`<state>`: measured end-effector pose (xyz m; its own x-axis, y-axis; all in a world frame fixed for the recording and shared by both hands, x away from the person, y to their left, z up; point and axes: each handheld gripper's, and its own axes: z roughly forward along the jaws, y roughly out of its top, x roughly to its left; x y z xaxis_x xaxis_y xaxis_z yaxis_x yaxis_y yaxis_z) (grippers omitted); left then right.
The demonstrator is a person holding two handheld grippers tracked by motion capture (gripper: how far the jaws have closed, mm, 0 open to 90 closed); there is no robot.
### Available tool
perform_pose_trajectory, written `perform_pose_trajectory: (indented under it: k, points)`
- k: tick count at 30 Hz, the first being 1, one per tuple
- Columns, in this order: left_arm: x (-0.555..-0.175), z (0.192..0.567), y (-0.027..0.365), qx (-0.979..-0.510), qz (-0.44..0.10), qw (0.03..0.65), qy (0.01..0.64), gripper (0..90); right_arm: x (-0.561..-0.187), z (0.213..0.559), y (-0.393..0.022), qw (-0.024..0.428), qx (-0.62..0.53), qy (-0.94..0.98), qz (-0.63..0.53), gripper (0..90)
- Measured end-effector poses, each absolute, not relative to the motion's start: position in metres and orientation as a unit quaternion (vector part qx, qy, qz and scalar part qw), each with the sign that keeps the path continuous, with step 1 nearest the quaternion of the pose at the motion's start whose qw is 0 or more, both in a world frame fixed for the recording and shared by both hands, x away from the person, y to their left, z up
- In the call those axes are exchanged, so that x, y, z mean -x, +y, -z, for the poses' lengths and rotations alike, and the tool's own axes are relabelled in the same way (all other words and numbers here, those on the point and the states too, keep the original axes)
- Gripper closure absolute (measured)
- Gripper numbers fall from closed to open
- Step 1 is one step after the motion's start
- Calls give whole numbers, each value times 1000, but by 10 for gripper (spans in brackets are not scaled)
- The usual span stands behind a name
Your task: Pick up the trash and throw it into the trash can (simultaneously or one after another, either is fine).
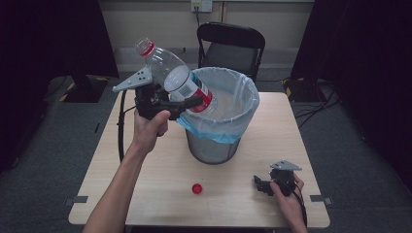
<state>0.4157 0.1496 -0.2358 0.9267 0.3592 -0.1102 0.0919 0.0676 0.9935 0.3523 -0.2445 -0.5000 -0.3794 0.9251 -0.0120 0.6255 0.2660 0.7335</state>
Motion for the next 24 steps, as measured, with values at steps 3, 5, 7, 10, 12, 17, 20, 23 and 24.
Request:
perform_pose_trajectory:
  k: [3,5,7,10,12,17,20,23,24]
  points:
    - [-425,235,148,-674,-97,712,171,297,-352,500,-245,228,-508,763,-329,108]
    - [-427,235,148,-675,-96,711,171,297,-352,500,-245,228,-508,763,-329,108]
    - [-434,234,146,-682,-104,702,178,297,-352,500,-245,228,-508,763,-329,108]
    - [-439,233,145,-687,-112,695,180,295,-352,500,-245,228,-508,763,-329,108]
    - [-440,234,143,-691,-123,688,185,293,-352,500,-245,228,-508,763,-329,108]
    - [-446,240,139,-698,-121,678,197,288,-352,500,-244,227,-508,763,-329,108]
    - [-449,243,137,-703,-115,670,207,279,-352,500,-244,227,-508,763,-329,108]
    - [-451,244,137,-701,-114,670,216,245,-352,500,-244,227,-508,763,-329,108]
    - [-452,245,137,-701,-115,669,219,232,-352,500,-245,227,-508,763,-329,108]
